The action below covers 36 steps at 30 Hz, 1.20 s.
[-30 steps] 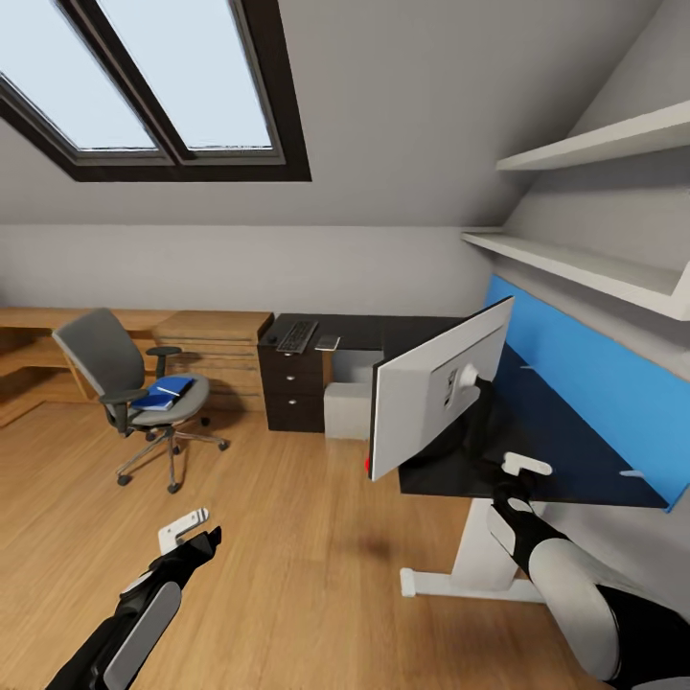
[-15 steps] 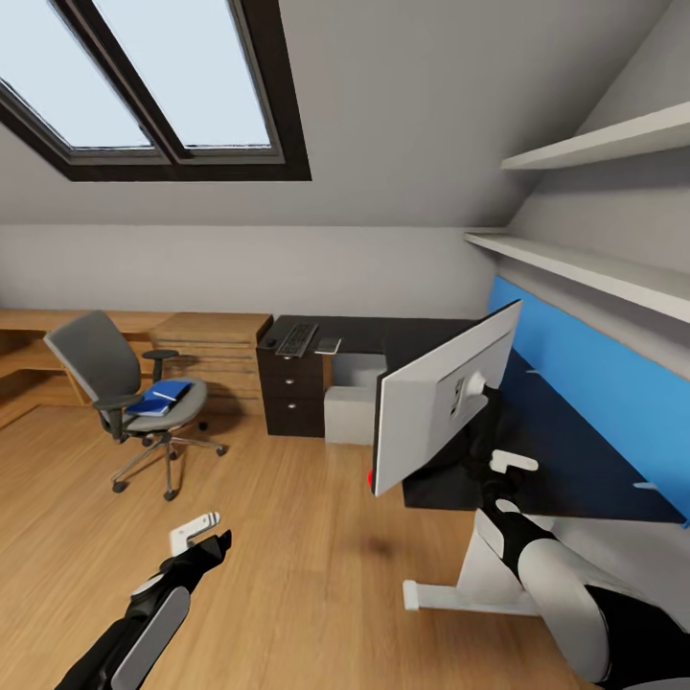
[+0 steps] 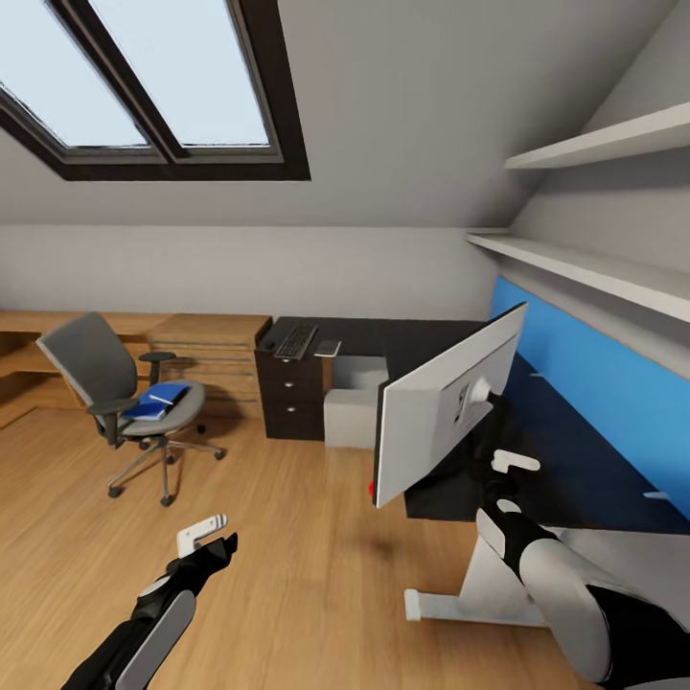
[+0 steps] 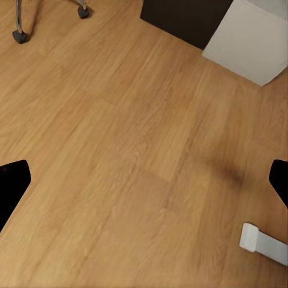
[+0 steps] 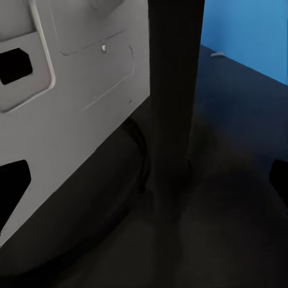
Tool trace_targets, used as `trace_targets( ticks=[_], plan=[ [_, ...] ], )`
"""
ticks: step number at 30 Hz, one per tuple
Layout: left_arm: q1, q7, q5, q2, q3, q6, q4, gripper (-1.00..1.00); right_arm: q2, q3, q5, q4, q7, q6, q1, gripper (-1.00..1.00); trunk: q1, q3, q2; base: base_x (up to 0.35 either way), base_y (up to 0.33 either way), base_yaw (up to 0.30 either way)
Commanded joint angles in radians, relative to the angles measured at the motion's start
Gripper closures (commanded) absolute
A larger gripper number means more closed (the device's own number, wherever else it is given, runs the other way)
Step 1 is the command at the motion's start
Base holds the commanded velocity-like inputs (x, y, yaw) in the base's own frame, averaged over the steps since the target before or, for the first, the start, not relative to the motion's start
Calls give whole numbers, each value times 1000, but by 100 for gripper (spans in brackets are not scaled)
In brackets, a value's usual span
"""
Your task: In the bedroom, organize the workspace by keeping the computer under the desk, ensuring the monitor is on the desk, placing the keyboard on the desk next to the monitor, placing the mouse on the desk next to the keyboard, moving the folder from the swivel chair onto the desk next to the mouse, stacking the notebook on top of the folder with the pen on top of the notebook, and positioning the swivel chair next to the desk.
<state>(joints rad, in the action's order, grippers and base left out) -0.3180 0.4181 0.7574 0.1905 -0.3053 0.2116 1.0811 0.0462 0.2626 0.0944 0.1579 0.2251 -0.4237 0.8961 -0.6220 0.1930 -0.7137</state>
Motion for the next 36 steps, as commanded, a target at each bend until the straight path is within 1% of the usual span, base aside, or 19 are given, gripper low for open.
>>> trace_targets(
  ticks=[1,6,9,13,17,25,32,36],
  plan=[
    [-1,8,7,1,-4,2,1,-100,0,6,10,-1,3,-3,1,-100,-1,2,-1,185,0,0],
    [-1,8,7,1,-4,2,2,-100,1,6,10,-1,3,-3,1,-100,-1,2,-1,147,0,0],
    [-1,9,8,1,-9,2,2,-100,13,6,10,-1,3,-2,1,-100,-1,2,-1,47,0,0],
    [-1,12,5,1,-40,2,2,-100,28,6,10,-1,3,0,1,-100,-1,2,-1,159,0,0],
    [-1,14,4,2,-54,2,2,-100,37,6,10,-1,3,2,1,-100,-1,2,-1,51,0,0],
    [-1,14,3,2,-57,2,2,-100,38,6,10,-2,3,2,1,-100,-1,2,-1,152,-43,0],
    [-1,15,3,3,-57,2,2,-100,42,6,9,-2,3,3,1,-100,-1,2,-1,58,-33,0],
    [-1,14,3,3,-56,2,2,-100,58,6,9,-2,3,4,1,-100,-1,2,-1,125,-120,0]
  ],
)
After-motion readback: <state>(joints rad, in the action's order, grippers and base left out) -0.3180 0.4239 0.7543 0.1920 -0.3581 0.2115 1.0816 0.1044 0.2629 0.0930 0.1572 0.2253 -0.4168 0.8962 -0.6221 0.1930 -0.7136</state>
